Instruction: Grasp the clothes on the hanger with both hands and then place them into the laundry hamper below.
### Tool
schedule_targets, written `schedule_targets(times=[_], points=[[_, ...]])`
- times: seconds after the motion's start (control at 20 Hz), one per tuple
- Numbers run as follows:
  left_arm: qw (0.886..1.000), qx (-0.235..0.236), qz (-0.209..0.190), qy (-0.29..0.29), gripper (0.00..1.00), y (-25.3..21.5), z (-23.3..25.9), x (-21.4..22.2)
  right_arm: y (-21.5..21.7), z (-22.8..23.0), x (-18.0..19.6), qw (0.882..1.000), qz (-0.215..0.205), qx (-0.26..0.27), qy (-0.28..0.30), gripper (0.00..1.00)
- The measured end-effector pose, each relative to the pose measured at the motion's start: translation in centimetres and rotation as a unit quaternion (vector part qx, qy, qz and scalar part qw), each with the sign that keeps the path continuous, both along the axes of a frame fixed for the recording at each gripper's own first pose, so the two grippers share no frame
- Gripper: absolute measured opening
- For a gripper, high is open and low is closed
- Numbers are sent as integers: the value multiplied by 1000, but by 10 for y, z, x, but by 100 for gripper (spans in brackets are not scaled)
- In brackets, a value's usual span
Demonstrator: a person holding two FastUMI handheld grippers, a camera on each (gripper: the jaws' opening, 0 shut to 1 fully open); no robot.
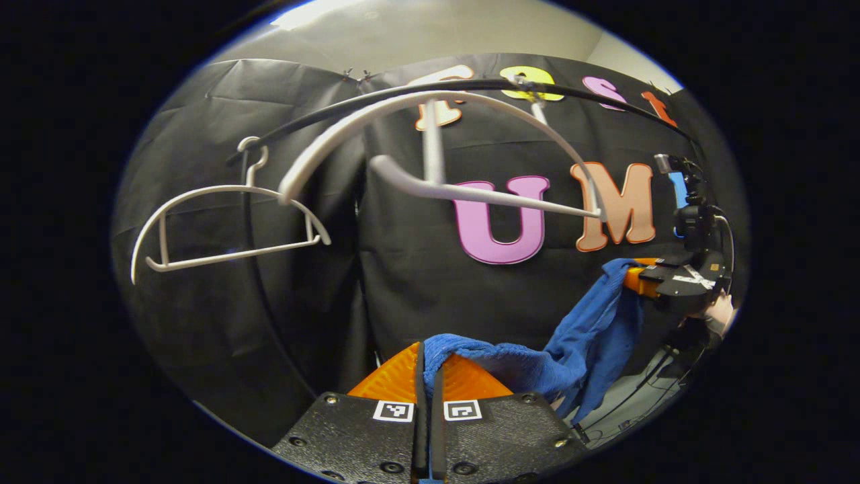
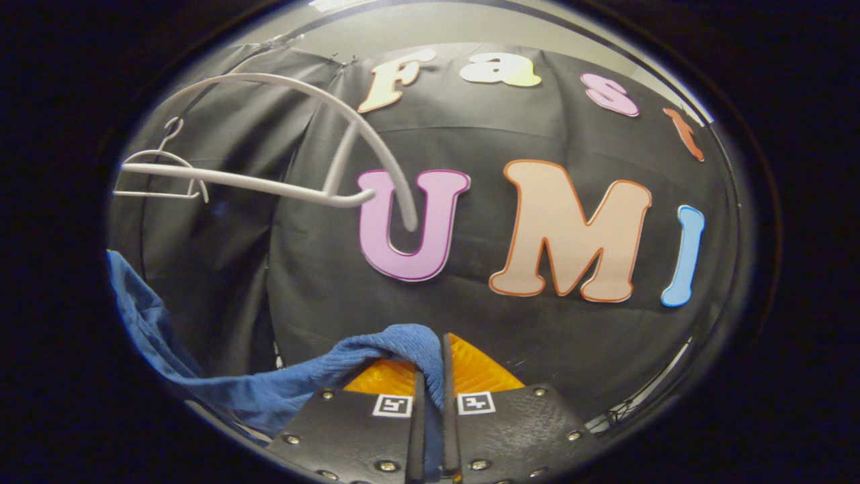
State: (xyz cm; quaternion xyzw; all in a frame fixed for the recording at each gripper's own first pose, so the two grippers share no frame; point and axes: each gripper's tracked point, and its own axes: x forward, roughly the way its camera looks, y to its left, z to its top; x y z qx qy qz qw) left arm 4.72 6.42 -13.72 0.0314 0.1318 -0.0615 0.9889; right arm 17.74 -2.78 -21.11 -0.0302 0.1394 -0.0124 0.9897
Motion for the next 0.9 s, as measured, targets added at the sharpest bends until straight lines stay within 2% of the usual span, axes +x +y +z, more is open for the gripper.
schedule_targets(times=[0.25,0.4,0.45,0.5,0.6,0.7,0.9], points=[[998,-16,-55,-6,2,-57,4,14,49,1,-17,998,59,10,5,10],[997,-29,-72,-8,2,-76,4,21,66,-2,-26,997,77,25,12,10],[997,-36,-74,-7,2,-80,2,23,69,-6,-29,996,80,31,16,6],[996,-45,-74,-3,2,-83,-2,25,72,-10,-31,996,82,33,22,10],[995,-63,-72,14,5,-86,-15,26,74,-26,-38,995,86,35,39,10],[994,-69,-72,34,2,-91,-36,27,78,-48,-44,993,88,40,62,10],[991,-52,-85,90,2,-105,-98,21,82,-97,-66,988,92,37,116,10]])
